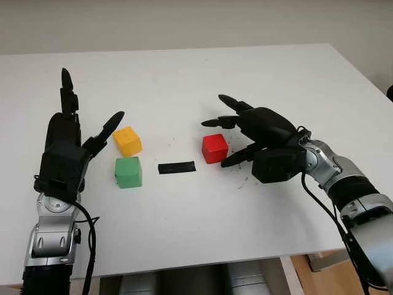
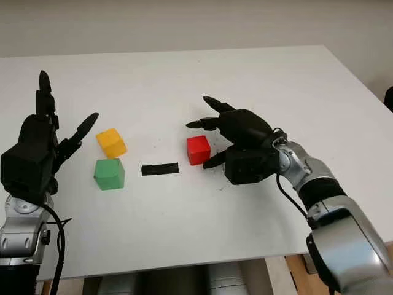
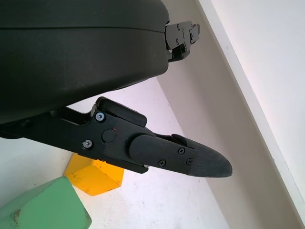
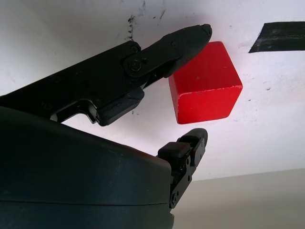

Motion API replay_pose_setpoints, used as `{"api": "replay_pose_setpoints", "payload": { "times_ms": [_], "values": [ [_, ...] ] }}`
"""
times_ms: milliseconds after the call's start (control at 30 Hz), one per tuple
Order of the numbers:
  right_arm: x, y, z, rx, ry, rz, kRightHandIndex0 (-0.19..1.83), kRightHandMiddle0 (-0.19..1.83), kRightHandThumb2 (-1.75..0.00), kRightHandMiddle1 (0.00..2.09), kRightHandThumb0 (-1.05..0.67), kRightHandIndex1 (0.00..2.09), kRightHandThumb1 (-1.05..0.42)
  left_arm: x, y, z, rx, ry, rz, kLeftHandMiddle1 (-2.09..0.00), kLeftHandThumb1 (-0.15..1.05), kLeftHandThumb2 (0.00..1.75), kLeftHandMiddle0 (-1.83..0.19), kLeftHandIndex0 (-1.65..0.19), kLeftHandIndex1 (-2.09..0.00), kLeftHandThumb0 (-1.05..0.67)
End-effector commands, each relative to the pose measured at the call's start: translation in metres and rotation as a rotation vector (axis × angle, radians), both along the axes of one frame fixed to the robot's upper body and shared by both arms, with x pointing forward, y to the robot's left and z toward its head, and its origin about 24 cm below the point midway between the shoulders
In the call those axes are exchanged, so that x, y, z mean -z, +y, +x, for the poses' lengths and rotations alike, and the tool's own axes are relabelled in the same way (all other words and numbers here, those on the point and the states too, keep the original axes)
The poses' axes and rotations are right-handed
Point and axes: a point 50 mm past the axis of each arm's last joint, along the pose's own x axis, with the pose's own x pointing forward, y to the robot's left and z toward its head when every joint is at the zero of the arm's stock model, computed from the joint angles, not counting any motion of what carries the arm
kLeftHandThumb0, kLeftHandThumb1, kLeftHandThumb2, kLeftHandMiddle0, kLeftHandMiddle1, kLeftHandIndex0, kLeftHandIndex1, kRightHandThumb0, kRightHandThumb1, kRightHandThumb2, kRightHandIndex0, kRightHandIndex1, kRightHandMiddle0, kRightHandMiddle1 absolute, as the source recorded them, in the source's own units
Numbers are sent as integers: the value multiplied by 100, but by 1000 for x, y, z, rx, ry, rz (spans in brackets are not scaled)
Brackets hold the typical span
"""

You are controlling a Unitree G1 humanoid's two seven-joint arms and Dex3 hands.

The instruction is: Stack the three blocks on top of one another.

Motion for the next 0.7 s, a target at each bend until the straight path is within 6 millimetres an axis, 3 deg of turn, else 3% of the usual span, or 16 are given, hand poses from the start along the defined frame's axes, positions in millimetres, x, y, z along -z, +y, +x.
{"api": "replay_pose_setpoints", "payload": {
  "times_ms": [0, 33, 100, 167, 667],
  "values": [
    [3, 0, -2, 3, -7, 30, 5, 60, -5, 26, -70, 9, -89, 2, 0, -2, -5, -2, 1, 0, 105, 14, 19, 19, -3, -76],
    [4, 0, -2, 6, -11, 32, 7, 57, -5, 36, -68, 7, -89, 2, 1, -3, -5, -2, 2, 0, 105, 14, 19, 19, -3, -76],
    [4, 0, -2, 8, -21, 36, 11, 40, -5, 78, -66, 6, -89, 2, 1, -3, -3, -2, 0, 0, 105, 14, 19, 19, -3, -76],
    [5, 1, -2, 10, -33, 42, 13, 36, -5, 94, -64, 7, -89, 2, 0, -3, 0, -3, -6, 0, 105, 14, 19, 19, -3, -76],
    [9, 0, -2, 40, -27, 116, 23, 44, -6, 136, -45, 7, -94, 2, -1, -3, -2, -2, -6, 0, 105, 13, 19, 19, -3, -74]
  ]
}}
